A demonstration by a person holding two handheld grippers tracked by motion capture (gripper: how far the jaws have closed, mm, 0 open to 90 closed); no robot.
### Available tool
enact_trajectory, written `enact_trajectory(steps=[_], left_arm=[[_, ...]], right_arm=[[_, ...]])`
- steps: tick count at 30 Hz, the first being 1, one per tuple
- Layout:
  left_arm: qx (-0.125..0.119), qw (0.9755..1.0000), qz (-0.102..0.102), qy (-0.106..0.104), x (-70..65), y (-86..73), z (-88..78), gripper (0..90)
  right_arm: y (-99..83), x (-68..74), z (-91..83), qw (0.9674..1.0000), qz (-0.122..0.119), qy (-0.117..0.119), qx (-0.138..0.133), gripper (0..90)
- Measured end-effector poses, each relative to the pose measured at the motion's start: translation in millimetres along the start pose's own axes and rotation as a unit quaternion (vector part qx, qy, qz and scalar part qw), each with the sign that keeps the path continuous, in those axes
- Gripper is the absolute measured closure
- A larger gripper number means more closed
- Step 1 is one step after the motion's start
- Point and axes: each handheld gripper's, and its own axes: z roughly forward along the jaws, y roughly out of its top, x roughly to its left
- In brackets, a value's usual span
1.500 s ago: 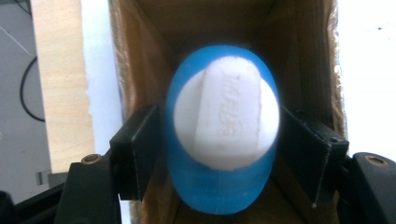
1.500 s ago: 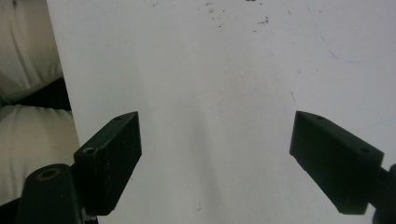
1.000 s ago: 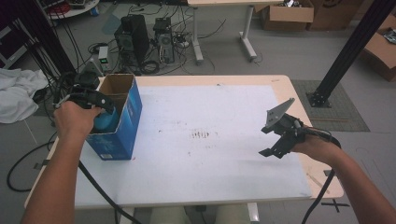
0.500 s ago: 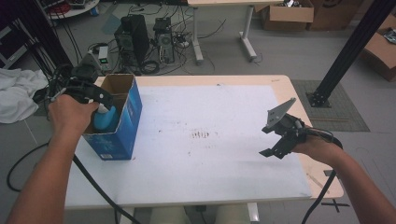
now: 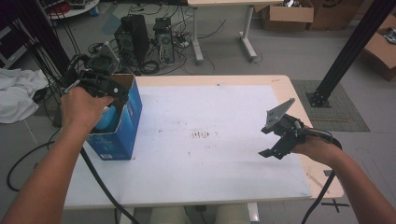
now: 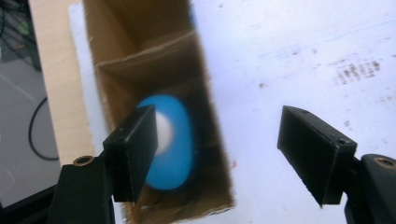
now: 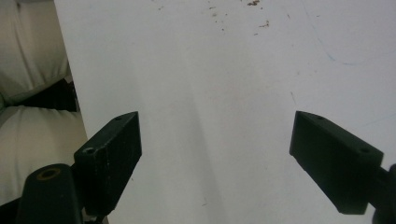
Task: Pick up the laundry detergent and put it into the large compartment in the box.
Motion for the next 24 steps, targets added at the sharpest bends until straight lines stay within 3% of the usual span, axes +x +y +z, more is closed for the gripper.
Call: enact_trajectory(steps=[8, 13, 24], left_arm=[[-0.012, 0.9991, 0.034, -0.022, -21.6, 6.7, -4.1, 28.4], [-0.013, 0.9973, 0.066, -0.031, -36.8, 11.3, -4.0, 26.2], [-0.017, 0.9899, 0.132, -0.048, -64.9, 18.0, 1.4, 22.6]], right_arm=[[-0.7, 0.5, 1.3, 1.0, 0.004, 0.002, 0.003, 16.8], [0.0, 1.0, 2.9, 1.0, 0.005, 0.004, 0.005, 16.8], [1.5, 1.2, 2.7, 1.0, 0.007, 0.003, 0.006, 16.8]])
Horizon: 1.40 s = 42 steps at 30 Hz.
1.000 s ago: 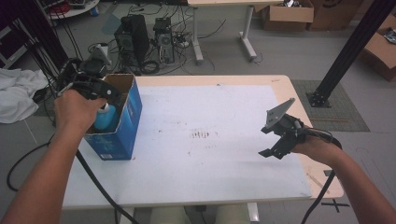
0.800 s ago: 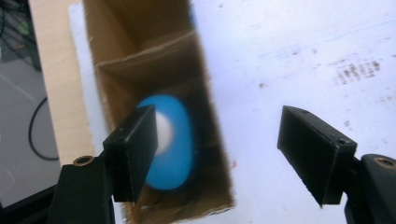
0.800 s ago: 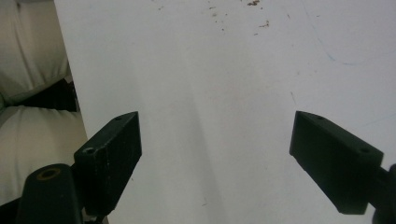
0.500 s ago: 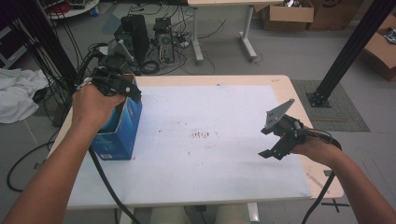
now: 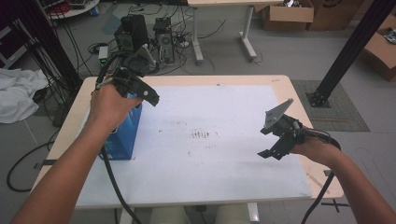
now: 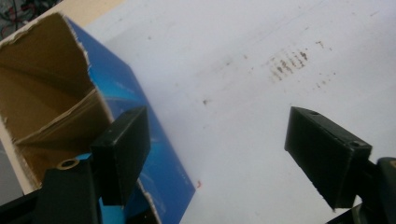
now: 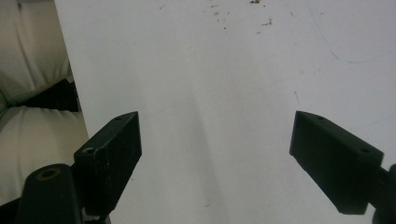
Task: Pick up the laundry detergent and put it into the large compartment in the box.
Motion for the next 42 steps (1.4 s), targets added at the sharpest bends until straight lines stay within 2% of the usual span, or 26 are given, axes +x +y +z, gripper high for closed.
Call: enact_trajectory(steps=[5, 7, 8, 12, 18, 20, 21, 23, 26, 27, 28, 29, 30, 31, 32, 33, 34, 35, 36, 38, 40, 41, 42], left_arm=[[-0.004, 0.9996, 0.029, -0.004, -9.1, 3.2, 5.6, 21.5], [-0.007, 0.9989, 0.046, -0.008, -15.9, 5.6, 9.0, 21.2], [-0.007, 0.9989, 0.046, -0.008, -15.9, 5.6, 9.0, 20.7], [-0.009, 0.9974, 0.07, -0.014, -24.1, 8.3, 12.5, 20.6], [-0.007, 0.9931, 0.112, -0.034, -35.7, 12.3, 18.2, 20.0], [-0.004, 0.9912, 0.127, -0.036, -38.5, 13.8, 19.6, 19.8], [-0.003, 0.9893, 0.139, -0.044, -41.3, 15.4, 21.4, 20.0], [-0.005, 0.9884, 0.144, -0.048, -42.7, 16.4, 22.7, 19.9], [-0.001, 0.9848, 0.164, -0.058, -46.0, 19.2, 25.5, 20.0], [0.001, 0.9822, 0.177, -0.063, -48.7, 21.2, 27.4, 20.0], [0.001, 0.9822, 0.177, -0.063, -48.7, 21.2, 27.4, 20.0], [0.001, 0.9808, 0.184, -0.064, -49.7, 22.0, 27.8, 20.0], [0.001, 0.9776, 0.198, -0.071, -53.7, 24.7, 28.9, 20.0], [0.001, 0.9776, 0.198, -0.071, -53.7, 24.7, 28.9, 19.9], [0.0, 0.9758, 0.206, -0.073, -55.8, 25.9, 29.3, 19.8], [-0.001, 0.9725, 0.219, -0.079, -60.1, 28.8, 30.2, 19.8], [-0.001, 0.9725, 0.219, -0.079, -60.1, 28.8, 30.2, 19.8], [-0.003, 0.9693, 0.231, -0.084, -63.6, 31.3, 30.9, 19.8], [-0.003, 0.9693, 0.231, -0.084, -63.6, 31.3, 30.9, 19.8], [-0.003, 0.9648, 0.248, -0.089, -68.1, 34.0, 32.3, 19.7], [-0.001, 0.9617, 0.258, -0.094, -71.6, 36.1, 34.5, 19.7], [0.0, 0.9584, 0.268, -0.098, -74.6, 37.3, 36.4, 19.5], [0.0, 0.9584, 0.268, -0.098, -74.6, 37.3, 36.4, 19.5]], right_arm=[[-0.8, 0.2, 0.6, 1.0, 0.0, 0.001, 0.001, 16.8], [-1.1, 0.4, 1.0, 1.0, 0.002, 0.001, 0.001, 16.8], [-1.1, 0.4, 1.0, 1.0, 0.002, 0.001, 0.001, 16.8], [-1.0, 0.2, 1.9, 1.0, 0.003, 0.002, 0.002, 16.8], [-0.4, 0.3, 2.8, 1.0, 0.005, 0.002, 0.002, 16.8], [-0.5, 0.0, 3.3, 1.0, 0.005, 0.002, 0.003, 16.8], [-0.5, -0.2, 4.2, 1.0, 0.005, 0.003, 0.002, 16.8], [-0.6, -0.2, 5.1, 1.0, 0.007, 0.004, 0.002, 16.8], [-0.6, -0.3, 5.5, 1.0, 0.007, 0.004, 0.002, 16.8], [-0.5, -0.5, 5.7, 1.0, 0.008, 0.004, 0.003, 16.8], [-0.5, -0.5, 5.7, 1.0, 0.008, 0.004, 0.003, 16.8], [-0.5, -0.7, 5.7, 0.9999, 0.01, 0.005, 0.003, 16.8], [-0.4, -0.9, 5.6, 0.9999, 0.011, 0.004, 0.003, 16.8], [-0.3, -0.9, 5.4, 0.9999, 0.011, 0.005, 0.003, 16.8], [-0.2, -0.9, 5.3, 0.9999, 0.013, 0.004, 0.003, 16.8], [0.0, -0.9, 5.1, 0.9999, 0.014, 0.004, 0.004, 16.7], [0.0, -0.9, 5.1, 0.9999, 0.014, 0.004, 0.004, 16.7], [0.4, -1.2, 5.1, 0.9999, 0.014, 0.004, 0.003, 16.7], [0.4, -1.2, 5.1, 0.9999, 0.014, 0.004, 0.003, 16.7], [1.1, -1.2, 5.3, 0.9999, 0.016, 0.005, 0.003, 16.7], [1.5, -1.0, 5.4, 0.9999, 0.016, 0.005, 0.003, 16.7], [2.1, -0.5, 5.8, 0.9999, 0.014, 0.005, 0.004, 16.7], [2.1, -0.5, 5.8, 0.9999, 0.014, 0.005, 0.004, 16.7]])
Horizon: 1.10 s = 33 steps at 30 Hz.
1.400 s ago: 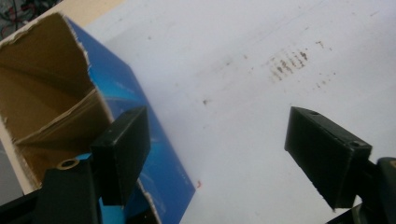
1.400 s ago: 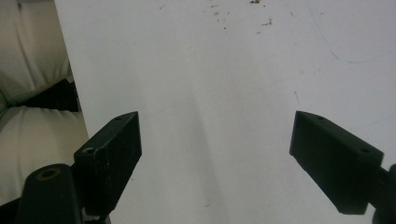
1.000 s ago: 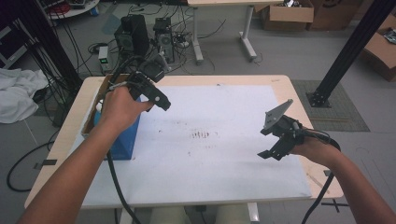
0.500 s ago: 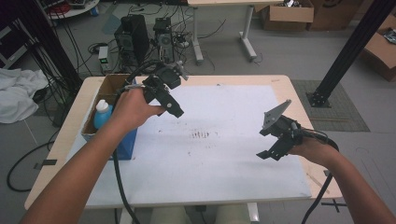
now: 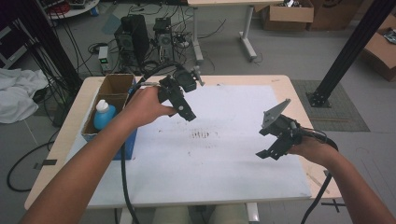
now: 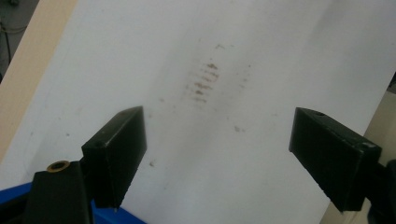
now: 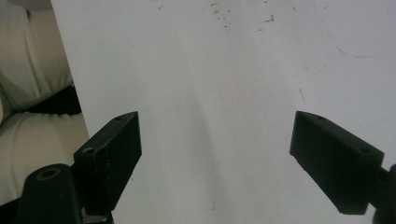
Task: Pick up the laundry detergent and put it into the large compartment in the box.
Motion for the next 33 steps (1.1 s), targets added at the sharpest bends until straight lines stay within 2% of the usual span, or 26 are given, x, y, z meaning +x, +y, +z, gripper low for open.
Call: enact_trajectory(steps=[1, 2, 3, 4, 5, 12, 16, 21, 33], left_arm=[[0.003, 0.9999, 0.015, -0.005, -3.0, 2.4, 3.8, 19.5], [0.003, 0.9999, 0.015, -0.005, -3.0, 2.4, 3.8, 19.5], [0.008, 0.9994, 0.031, -0.009, -5.8, 4.2, 7.1, 19.6], [0.008, 0.9994, 0.031, -0.009, -5.8, 4.2, 7.1, 19.6], [0.012, 0.9989, 0.042, -0.015, -8.0, 5.7, 10.3, 19.7], [0.016, 0.9972, 0.067, -0.031, -12.4, 9.4, 16.9, 19.9], [0.013, 0.9967, 0.069, -0.04, -13.2, 11.6, 20.5, 19.8], [0.01, 0.9954, 0.085, -0.043, -14.1, 13.5, 24.6, 20.1], [0.017, 0.9947, 0.089, -0.048, -13.6, 15.0, 30.5, 20.2]], right_arm=[[0.2, 0.3, 0.1, 1.0, 0.0, 0.0, 0.001, 16.7], [0.2, 0.1, 0.2, 1.0, 0.0, 0.001, 0.001, 16.7], [0.2, -0.2, 0.3, 1.0, 0.0, 0.001, 0.001, 16.7], [0.2, -0.2, 0.3, 1.0, 0.0, 0.001, 0.001, 16.7], [0.2, -0.6, -0.1, 1.0, 0.002, 0.001, 0.002, 16.7], [1.5, -1.8, 0.1, 1.0, 0.0, 0.003, 0.002, 16.7], [3.0, -4.2, 1.7, 1.0, 0.0, 0.004, 0.004, 16.7], [4.3, -6.9, 0.3, 1.0, 0.002, 0.002, 0.004, 16.6], [2.6, -7.3, 2.9, 0.9999, 0.007, 0.004, 0.006, 16.7]])
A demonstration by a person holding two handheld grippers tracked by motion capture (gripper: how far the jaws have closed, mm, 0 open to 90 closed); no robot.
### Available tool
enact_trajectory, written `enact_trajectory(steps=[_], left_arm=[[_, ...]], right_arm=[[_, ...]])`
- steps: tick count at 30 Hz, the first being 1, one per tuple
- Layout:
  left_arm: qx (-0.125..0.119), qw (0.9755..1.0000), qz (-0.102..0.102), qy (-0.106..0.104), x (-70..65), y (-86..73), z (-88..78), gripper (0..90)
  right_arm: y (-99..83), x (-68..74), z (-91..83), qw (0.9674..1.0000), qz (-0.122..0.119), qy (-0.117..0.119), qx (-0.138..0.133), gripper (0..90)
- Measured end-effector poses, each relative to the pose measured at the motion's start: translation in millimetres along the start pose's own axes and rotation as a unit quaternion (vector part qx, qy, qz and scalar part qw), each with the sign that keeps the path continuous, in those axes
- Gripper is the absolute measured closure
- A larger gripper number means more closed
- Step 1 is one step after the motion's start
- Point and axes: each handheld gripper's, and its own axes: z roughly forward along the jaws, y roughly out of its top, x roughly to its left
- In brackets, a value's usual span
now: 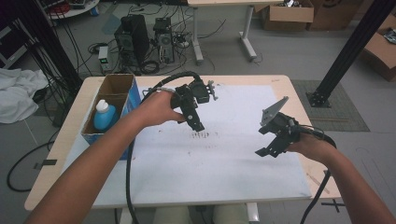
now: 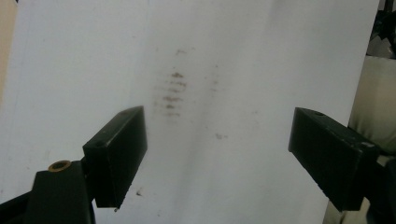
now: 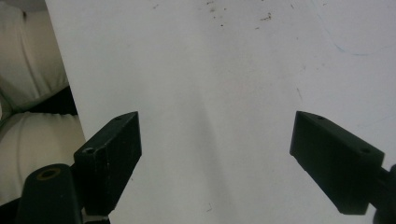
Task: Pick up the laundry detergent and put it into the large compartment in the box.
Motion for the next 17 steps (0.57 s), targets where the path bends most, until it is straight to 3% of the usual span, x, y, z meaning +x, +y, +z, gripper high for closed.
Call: enact_trajectory(steps=[17], left_arm=[[-0.001, 1.0, -0.007, 0.0, 3.6, -3.2, 0.9, 20.7]], right_arm=[[-2.9, 2.3, 1.3, 1.0, 0.005, -0.001, 0.0, 16.8]])
